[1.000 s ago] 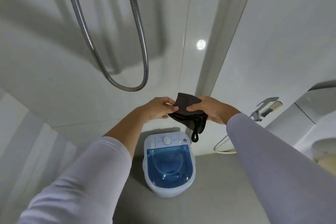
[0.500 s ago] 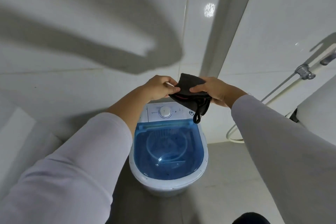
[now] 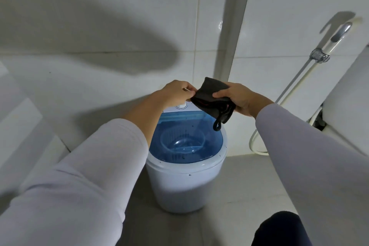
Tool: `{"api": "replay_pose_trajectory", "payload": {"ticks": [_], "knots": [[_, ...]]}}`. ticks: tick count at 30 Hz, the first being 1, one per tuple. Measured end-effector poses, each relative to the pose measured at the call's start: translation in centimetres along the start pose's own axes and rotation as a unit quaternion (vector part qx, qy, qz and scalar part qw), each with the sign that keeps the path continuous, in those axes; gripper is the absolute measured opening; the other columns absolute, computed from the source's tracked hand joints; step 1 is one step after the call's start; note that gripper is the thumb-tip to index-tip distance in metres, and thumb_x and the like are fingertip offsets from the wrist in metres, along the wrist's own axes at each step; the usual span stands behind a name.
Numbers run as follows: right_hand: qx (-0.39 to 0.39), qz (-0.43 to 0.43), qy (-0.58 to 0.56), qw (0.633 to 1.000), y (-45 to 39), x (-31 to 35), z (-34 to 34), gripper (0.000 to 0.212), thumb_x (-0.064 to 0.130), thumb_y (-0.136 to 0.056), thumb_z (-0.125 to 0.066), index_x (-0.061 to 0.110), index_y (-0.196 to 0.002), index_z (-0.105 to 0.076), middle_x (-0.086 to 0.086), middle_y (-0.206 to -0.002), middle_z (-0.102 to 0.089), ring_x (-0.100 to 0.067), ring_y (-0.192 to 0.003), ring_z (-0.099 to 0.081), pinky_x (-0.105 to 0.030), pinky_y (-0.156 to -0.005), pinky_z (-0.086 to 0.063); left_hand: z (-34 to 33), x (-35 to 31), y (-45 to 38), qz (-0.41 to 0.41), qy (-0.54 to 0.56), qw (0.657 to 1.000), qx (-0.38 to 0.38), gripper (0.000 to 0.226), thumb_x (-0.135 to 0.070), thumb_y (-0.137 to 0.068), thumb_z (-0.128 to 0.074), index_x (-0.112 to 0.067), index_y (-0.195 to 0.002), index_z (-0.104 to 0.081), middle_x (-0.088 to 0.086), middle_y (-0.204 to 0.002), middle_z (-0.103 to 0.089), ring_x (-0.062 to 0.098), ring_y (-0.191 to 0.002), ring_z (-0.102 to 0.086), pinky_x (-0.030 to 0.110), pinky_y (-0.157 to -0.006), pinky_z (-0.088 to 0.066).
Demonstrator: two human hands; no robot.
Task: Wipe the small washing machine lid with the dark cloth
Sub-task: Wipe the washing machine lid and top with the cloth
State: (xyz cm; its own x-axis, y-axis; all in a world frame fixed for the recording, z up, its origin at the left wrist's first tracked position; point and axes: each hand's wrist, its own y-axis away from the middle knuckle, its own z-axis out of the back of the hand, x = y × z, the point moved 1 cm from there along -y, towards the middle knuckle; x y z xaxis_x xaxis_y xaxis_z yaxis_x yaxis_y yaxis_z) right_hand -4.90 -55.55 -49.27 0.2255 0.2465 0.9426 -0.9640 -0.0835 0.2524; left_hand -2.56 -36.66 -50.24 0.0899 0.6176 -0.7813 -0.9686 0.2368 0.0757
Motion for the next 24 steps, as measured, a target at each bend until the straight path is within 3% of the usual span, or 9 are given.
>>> {"api": "replay_pose_trajectory", "payload": {"ticks": [4, 7, 11, 13, 17, 21, 24], "knots": [[-0.081, 0.014, 0.011, 0.997, 2.4, -0.3, 0.3, 0.044, 0.01, -0.086, -0.062, 0.016, -0.128, -0.051, -0.01, -0.106, -0.061, -0.021, -0.079, -0.062, -0.032, -0.07, -0.054, 0.9, -0.5, 2.9, -0.013, -0.085, 0.996, -0.025, 0.027, -0.025, -0.094, -0.05, -0.024, -0.117, -0.063, -0.001, -0.121, -0.063, 0.015, -0.109, -0.057, 0.026, -0.079, -0.046], [-0.148, 0.014, 0.008, 0.989, 3.1, -1.4, 0.6, 0.047, 0.017, -0.085, -0.064, 0.016, -0.129, -0.048, -0.011, -0.114, -0.06, -0.026, -0.09, -0.062, -0.038, -0.077, -0.054, 1.0, 0.0, 4.4, -0.019, -0.129, 0.99, -0.048, 0.028, -0.022, -0.094, -0.049, -0.021, -0.118, -0.064, 0.001, -0.128, -0.06, 0.018, -0.117, -0.053, 0.022, -0.082, -0.037], [-0.224, 0.01, 0.04, 0.974, 2.9, -3.0, 1.3, 0.046, 0.025, -0.084, -0.065, 0.017, -0.126, -0.049, -0.01, -0.12, -0.059, -0.028, -0.101, -0.061, -0.039, -0.085, -0.053, 0.0, 1.6, 4.6, 0.005, -0.172, 0.984, -0.055, 0.028, -0.02, -0.094, -0.049, -0.019, -0.117, -0.064, 0.002, -0.128, -0.061, 0.022, -0.118, -0.053, 0.023, -0.085, -0.038], [-0.249, 0.01, 0.084, 0.965, 2.3, -3.5, 1.6, 0.044, 0.026, -0.085, -0.062, 0.017, -0.127, -0.049, -0.01, -0.121, -0.059, -0.025, -0.098, -0.056, -0.036, -0.084, -0.05, -0.5, 2.5, 3.9, 0.021, -0.18, 0.982, -0.063, 0.031, -0.021, -0.093, -0.053, -0.018, -0.122, -0.061, 0.002, -0.129, -0.061, 0.021, -0.118, -0.054, 0.023, -0.086, -0.039], [-0.28, 0.017, 0.196, 0.94, -0.3, -3.7, 2.1, 0.04, 0.02, -0.087, -0.054, 0.017, -0.126, -0.051, -0.011, -0.118, -0.06, -0.023, -0.09, -0.05, -0.031, -0.075, -0.043, -0.9, 3.9, 1.5, 0.026, -0.206, 0.976, -0.063, 0.033, -0.018, -0.09, -0.057, -0.013, -0.123, -0.061, 0.007, -0.128, -0.062, 0.026, -0.116, -0.058, 0.03, -0.095, -0.046], [-0.279, 0.033, 0.32, 0.905, -3.6, -3.6, 1.5, 0.037, 0.015, -0.085, -0.05, 0.015, -0.122, -0.054, -0.014, -0.114, -0.062, -0.031, -0.096, -0.057, -0.032, -0.074, -0.044, -0.8, 5.0, -1.5, 0.03, -0.268, 0.961, -0.06, 0.027, -0.013, -0.088, -0.056, -0.011, -0.115, -0.059, 0.009, -0.108, -0.058, 0.028, -0.096, -0.055, 0.03, -0.081, -0.043], [-0.266, 0.049, 0.421, 0.865, -6.5, -3.3, 0.4, 0.036, 0.013, -0.086, -0.048, 0.014, -0.122, -0.054, -0.017, -0.11, -0.063, -0.035, -0.1, -0.06, -0.032, -0.071, -0.043, -0.8, 5.9, -3.5, 0.041, -0.289, 0.954, -0.06, 0.036, -0.007, -0.086, -0.056, -0.01, -0.122, -0.056, 0.01, -0.118, -0.06, 0.031, -0.098, -0.058, 0.034, -0.079, -0.046]]}}
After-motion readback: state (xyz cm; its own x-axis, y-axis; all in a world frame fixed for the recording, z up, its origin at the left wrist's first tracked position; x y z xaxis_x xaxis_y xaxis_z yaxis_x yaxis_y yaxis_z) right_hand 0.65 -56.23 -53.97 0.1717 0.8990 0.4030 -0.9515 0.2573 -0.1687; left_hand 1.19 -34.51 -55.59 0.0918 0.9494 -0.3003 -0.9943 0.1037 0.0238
